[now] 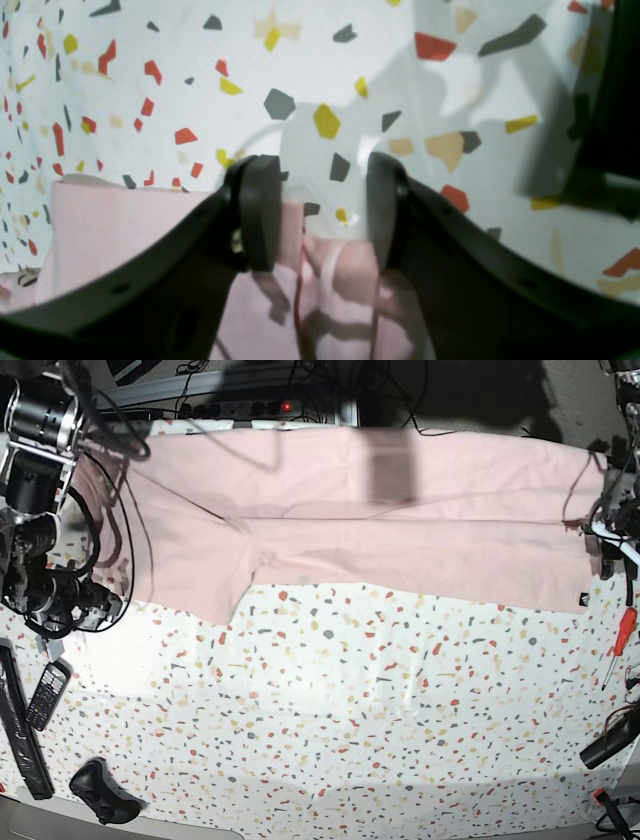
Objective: Fold the T-shirt properly
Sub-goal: 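Lower the folded hem with both grippers and hold it in place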
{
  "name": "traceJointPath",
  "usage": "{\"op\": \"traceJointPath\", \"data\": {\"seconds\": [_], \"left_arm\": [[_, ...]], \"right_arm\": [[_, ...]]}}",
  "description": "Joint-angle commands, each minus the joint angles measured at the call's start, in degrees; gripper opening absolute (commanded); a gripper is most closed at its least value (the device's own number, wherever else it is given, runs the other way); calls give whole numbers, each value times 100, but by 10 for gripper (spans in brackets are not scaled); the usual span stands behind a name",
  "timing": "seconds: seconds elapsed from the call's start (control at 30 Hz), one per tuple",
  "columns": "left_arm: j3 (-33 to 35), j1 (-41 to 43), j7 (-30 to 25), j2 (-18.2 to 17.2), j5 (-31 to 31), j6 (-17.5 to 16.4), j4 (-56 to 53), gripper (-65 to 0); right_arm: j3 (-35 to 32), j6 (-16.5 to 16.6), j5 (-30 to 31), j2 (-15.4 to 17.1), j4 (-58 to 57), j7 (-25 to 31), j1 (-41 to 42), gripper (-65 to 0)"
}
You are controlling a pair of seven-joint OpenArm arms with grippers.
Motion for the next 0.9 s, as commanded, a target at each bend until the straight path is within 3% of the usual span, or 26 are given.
{"op": "traceJointPath", "data": {"seconds": [0.0, 0.13, 0.3, 0.53, 0.8, 0.87], "left_arm": [[-42, -61, -116, -107, -42, 37, 101, -354], [-42, -61, -116, -107, -42, 37, 101, -354], [-42, -61, -114, -107, -42, 37, 101, -354], [-44, -59, -70, -90, -42, 37, 101, -354], [-44, -59, -68, -76, -42, 37, 101, -354], [-44, -59, -68, -76, -42, 37, 101, -354]], "right_arm": [[-2, 0, 11, 50, 31, -17, 181, -371], [-68, 0, 13, 52, 31, -160, 481, -372], [-697, 0, -52, 94, 31, -568, 717, -372], [-1279, -127, -883, 81, 31, -634, 769, -372], [-1276, -221, -643, 79, 28, -929, 756, -373], [-1276, -221, -525, 79, 31, -1071, 758, -403]]}}
